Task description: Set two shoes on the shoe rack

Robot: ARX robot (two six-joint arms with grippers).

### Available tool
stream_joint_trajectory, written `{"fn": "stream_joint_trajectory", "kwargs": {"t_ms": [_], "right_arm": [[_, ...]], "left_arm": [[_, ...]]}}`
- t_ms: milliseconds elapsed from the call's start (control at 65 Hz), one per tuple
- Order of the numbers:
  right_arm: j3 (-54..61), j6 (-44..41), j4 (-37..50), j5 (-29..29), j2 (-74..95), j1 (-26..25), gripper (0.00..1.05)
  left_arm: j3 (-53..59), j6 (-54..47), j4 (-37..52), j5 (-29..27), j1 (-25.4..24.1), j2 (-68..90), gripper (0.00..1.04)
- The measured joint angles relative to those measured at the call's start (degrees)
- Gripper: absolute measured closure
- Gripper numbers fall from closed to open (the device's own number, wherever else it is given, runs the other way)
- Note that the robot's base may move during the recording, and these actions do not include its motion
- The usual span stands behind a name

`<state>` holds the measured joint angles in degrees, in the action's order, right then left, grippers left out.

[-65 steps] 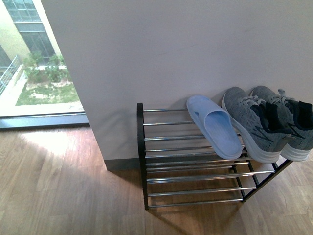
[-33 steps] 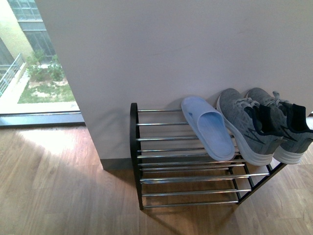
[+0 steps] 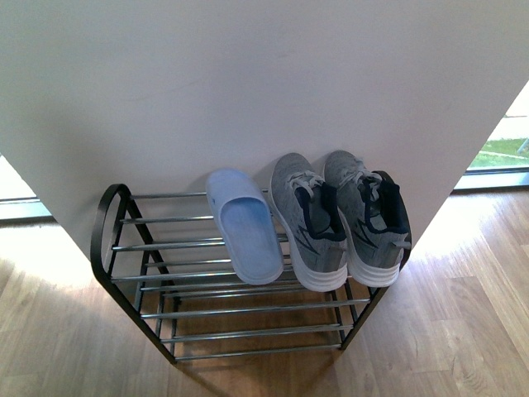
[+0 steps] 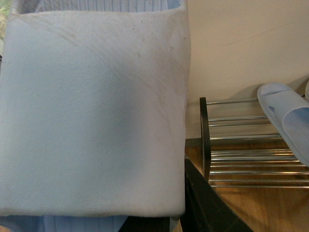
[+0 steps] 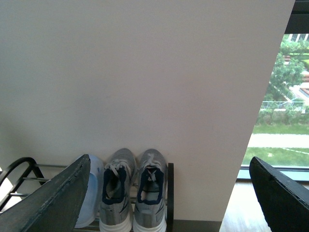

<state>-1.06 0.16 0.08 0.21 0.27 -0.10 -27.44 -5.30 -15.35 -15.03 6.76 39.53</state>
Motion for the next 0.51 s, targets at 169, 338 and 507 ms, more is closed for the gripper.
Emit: {"fn": "stream_joint_trajectory", "kwargs": {"t_ms": [169,338,507], "right_arm": [[0.02,0.0,0.0,0.0,0.0,0.02,0.09],[0.0,0.0,0.0,-0.02,0.0,0.02,0.09],[0.0,0.0,0.0,-0.02,0.0,0.02,0.09]], "left_arm": [[0.0,0.0,0.0,-0.02,0.0,-0.04,1.03],[0.0,0.0,0.0,-0.17,-0.02,-0.04,1.03],[-0.04,7.45,3.04,-3.15,-1.55,4.63,1.03]]}}
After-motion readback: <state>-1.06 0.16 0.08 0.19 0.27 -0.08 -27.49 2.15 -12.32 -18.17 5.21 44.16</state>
